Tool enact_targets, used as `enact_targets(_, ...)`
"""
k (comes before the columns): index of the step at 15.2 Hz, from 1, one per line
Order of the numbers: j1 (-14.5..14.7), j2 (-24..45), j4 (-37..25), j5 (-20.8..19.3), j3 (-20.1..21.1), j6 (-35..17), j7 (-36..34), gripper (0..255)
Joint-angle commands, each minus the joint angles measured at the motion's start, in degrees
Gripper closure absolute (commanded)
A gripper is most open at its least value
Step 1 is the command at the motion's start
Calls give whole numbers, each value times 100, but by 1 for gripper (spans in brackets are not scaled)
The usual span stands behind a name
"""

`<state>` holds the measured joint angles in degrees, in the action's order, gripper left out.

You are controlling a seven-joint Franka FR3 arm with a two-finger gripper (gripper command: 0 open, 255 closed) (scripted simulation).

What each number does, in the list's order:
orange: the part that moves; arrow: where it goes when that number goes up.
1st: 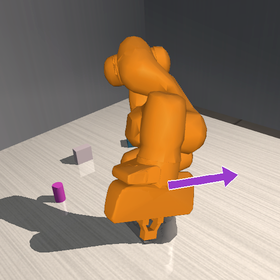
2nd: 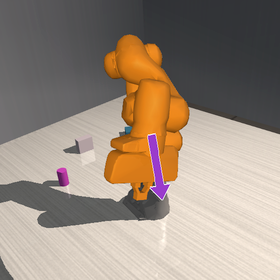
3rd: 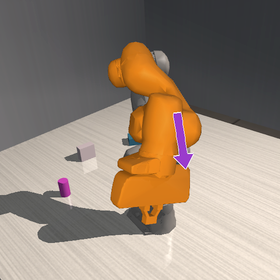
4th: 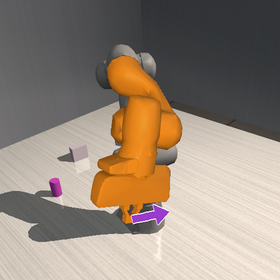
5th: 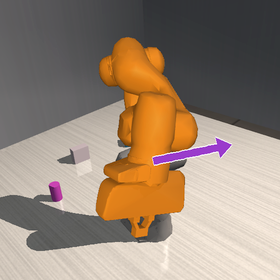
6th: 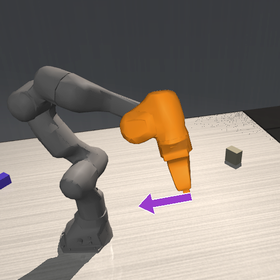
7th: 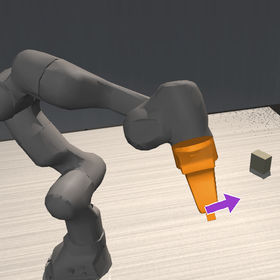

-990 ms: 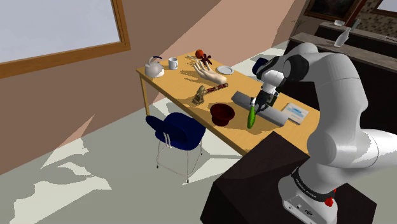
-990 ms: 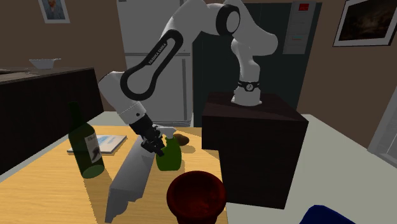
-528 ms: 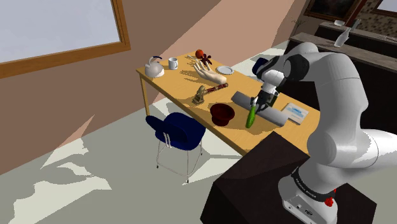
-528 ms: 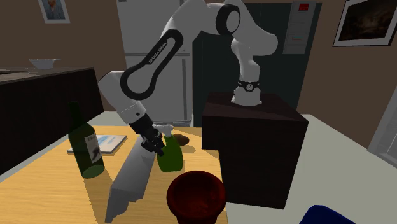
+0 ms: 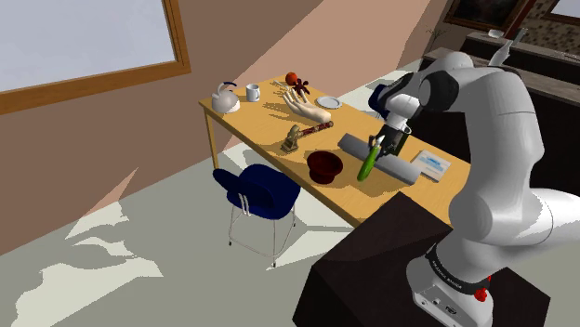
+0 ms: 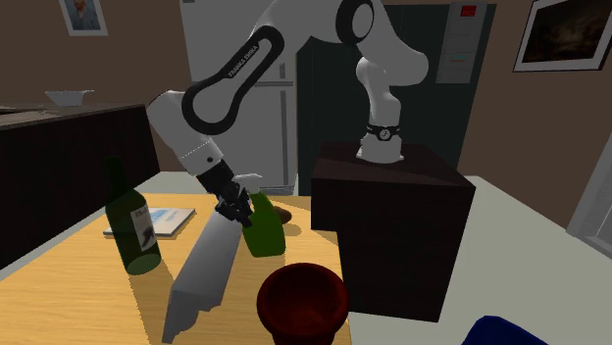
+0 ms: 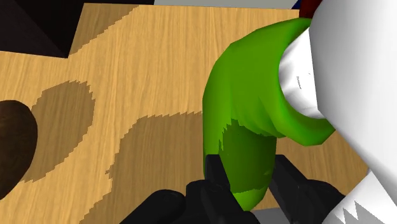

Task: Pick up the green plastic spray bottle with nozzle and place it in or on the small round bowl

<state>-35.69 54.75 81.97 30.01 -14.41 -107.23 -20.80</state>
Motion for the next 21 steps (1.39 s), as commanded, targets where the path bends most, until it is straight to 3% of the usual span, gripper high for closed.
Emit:
enact_targets(1, 20, -141, 77, -22, -25, 52, -20, 255)
enact_targets(21, 136, -1205, 303, -274, -220, 841, -300, 255)
